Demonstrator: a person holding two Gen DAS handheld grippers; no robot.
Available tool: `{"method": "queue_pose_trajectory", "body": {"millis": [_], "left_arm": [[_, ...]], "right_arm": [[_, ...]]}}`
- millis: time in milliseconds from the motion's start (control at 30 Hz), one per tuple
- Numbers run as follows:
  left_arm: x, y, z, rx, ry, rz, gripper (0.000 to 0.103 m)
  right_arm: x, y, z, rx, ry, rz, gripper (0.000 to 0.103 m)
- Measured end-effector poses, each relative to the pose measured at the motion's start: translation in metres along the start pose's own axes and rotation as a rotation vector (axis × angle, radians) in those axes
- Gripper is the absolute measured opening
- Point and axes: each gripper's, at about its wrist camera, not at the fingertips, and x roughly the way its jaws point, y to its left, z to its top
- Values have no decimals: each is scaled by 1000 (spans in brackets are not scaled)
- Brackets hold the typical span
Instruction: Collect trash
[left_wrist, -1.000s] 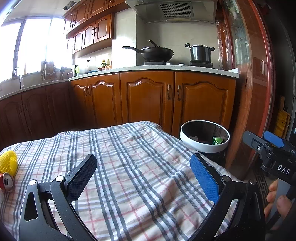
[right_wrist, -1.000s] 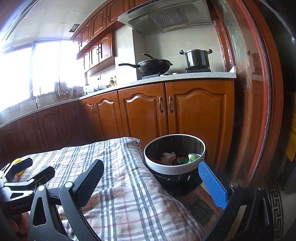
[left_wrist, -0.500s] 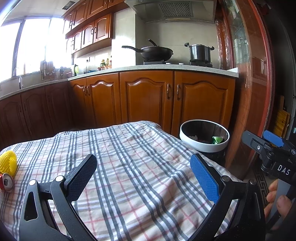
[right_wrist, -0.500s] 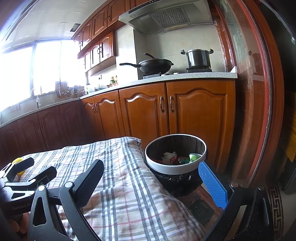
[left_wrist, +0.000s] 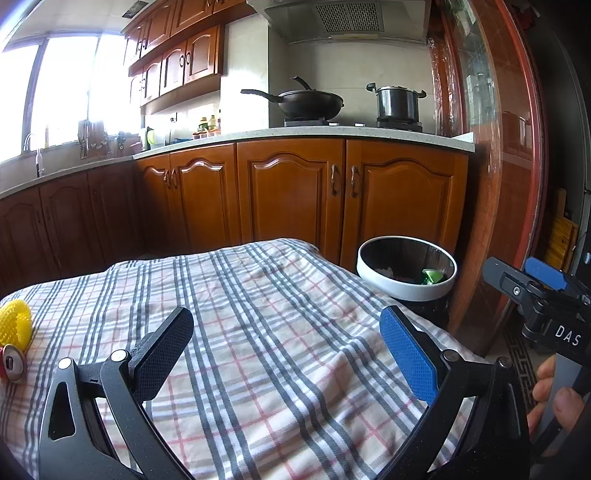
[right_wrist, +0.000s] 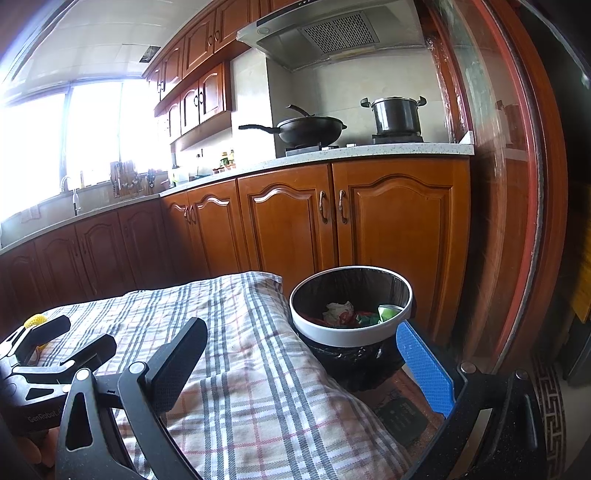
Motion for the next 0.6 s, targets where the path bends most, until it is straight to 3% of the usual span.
{"method": "queue_pose_trajectory", "body": {"millis": [600], "left_arm": [[1, -1, 0, 1, 3, 1, 103]], "right_arm": [[1, 1, 0, 0, 1, 5, 103]]}}
